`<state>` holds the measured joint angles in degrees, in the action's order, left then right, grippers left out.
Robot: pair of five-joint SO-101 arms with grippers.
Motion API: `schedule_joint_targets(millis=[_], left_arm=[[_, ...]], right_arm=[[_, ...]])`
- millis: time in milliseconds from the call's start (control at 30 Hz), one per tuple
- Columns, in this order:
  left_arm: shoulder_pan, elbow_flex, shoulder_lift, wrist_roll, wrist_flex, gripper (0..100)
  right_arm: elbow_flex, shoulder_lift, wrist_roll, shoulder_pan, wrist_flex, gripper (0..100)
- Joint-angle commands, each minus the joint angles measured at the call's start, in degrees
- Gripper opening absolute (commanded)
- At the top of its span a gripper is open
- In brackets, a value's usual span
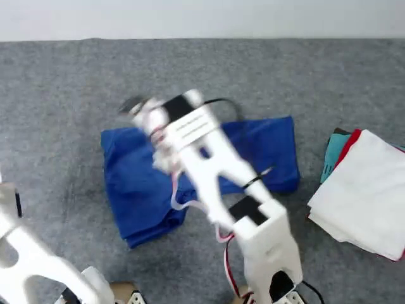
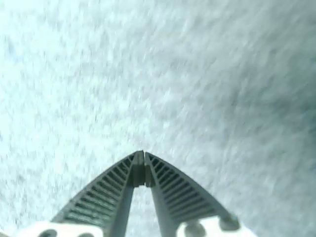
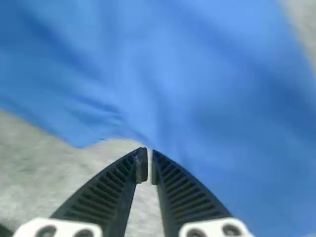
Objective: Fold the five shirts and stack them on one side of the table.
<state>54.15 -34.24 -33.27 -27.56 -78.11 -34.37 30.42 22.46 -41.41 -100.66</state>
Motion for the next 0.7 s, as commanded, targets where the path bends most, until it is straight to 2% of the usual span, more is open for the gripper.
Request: schedule_joint_targets(millis=[0,100,300,500,667], left_arm=[[4.0,-2.4,-1.8,-4.1,2.3,0],[6.2,-3.3,-1.8,-5.4,2.7,0],[6.9,-3.4,-1.8,-6.9,2.2,1],[7.0,-3.4,-1.9,-6.9,2.1,1],[6.9,-3.0,-2.3,-6.9,-0.3,1]], right_arm=[[1.2,-4.1,0.7,-8.1,-2.2,16.2],[3.2,-4.1,0.7,-13.2,-2.1,23.3],[5.2,-1.3,0.7,-21.9,-1.7,23.6],[5.2,2.5,0.4,-25.9,-1.7,23.6],[5.2,6.1,0.5,-25.8,-0.9,23.6]])
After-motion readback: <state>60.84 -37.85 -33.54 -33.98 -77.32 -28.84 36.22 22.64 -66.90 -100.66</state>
